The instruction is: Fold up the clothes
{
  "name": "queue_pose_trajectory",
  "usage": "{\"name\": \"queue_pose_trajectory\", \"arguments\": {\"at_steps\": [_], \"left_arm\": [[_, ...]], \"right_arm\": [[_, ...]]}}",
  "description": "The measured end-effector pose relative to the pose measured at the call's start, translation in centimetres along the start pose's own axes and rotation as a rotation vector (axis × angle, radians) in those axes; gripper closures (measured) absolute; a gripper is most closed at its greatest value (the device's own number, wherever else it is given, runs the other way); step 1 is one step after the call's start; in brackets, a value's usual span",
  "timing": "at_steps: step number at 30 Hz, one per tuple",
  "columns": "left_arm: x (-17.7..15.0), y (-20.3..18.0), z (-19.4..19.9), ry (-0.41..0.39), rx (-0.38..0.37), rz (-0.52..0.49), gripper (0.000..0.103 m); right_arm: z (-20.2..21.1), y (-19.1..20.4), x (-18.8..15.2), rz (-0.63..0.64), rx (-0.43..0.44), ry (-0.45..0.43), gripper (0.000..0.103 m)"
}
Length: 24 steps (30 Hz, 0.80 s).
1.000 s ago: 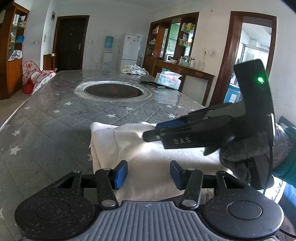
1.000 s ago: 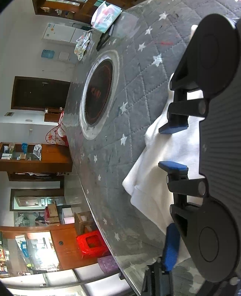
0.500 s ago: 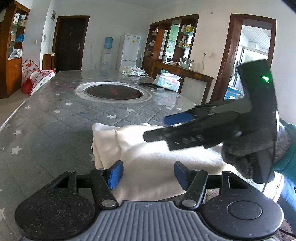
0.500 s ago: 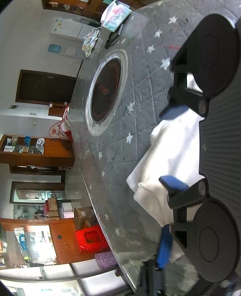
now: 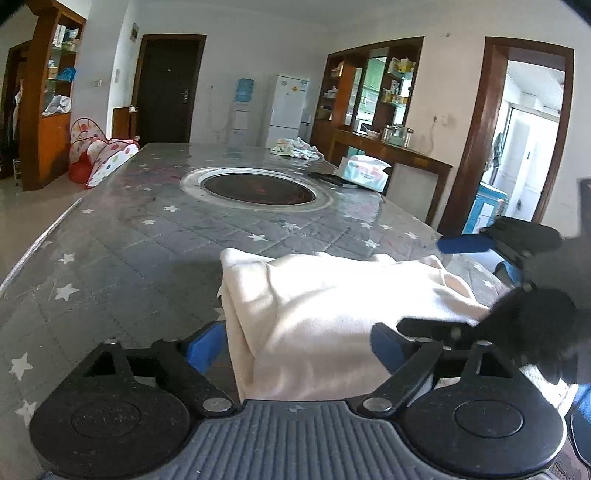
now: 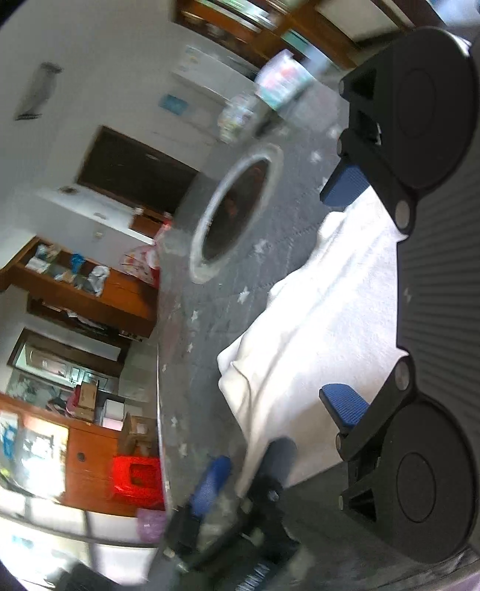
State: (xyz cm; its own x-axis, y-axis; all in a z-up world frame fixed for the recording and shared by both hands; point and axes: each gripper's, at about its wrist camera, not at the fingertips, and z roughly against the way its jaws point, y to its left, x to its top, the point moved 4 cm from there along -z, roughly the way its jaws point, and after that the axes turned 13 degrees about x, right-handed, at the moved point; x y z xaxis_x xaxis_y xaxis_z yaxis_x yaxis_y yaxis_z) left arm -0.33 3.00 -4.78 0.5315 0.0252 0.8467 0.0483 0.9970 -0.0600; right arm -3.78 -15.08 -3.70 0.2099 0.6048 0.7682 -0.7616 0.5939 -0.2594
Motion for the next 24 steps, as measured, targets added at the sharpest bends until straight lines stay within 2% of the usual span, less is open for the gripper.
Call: {"name": "queue_pose_trajectory", "arguments": {"at_steps": [1,3,6,9,15,24], "left_arm": [[0.0,-0.2,-0.1,-0.004,0.008,-0.003,0.01],[0.0,-0.6,-0.2,-0.01,0.023,-0.01,0.001],[-0.2,-1.1,-0.5,-0.007,0.05,-0.013,0.0],[-0.6,-0.8,-1.1,0.018,0.076,0.002,0.0],[-1.1,0.3,-1.9,0.073,0.123,0.062,0.0],[-1.3,0.0,-1.9,0.076,0.146,0.044,0.0]], "right_arm": [[0.1,0.7,0.0,0.041,-0.027,-0.005,0.0],[-0.1,2.0,0.1,0.121,-0.077,-0.013,0.0],[-0.8,3.6,0.1,0.218,-0.159,-0.001,0.0],[-0.8,4.7,-0.5,0.274,-0.202,-0.004,0.0],[-0.1,4.8,-1.7,0.289,-0.253,-0.003,0.0],[1.2,3.3,-3.1,0.216,-0.307,0.014,0.0]]}}
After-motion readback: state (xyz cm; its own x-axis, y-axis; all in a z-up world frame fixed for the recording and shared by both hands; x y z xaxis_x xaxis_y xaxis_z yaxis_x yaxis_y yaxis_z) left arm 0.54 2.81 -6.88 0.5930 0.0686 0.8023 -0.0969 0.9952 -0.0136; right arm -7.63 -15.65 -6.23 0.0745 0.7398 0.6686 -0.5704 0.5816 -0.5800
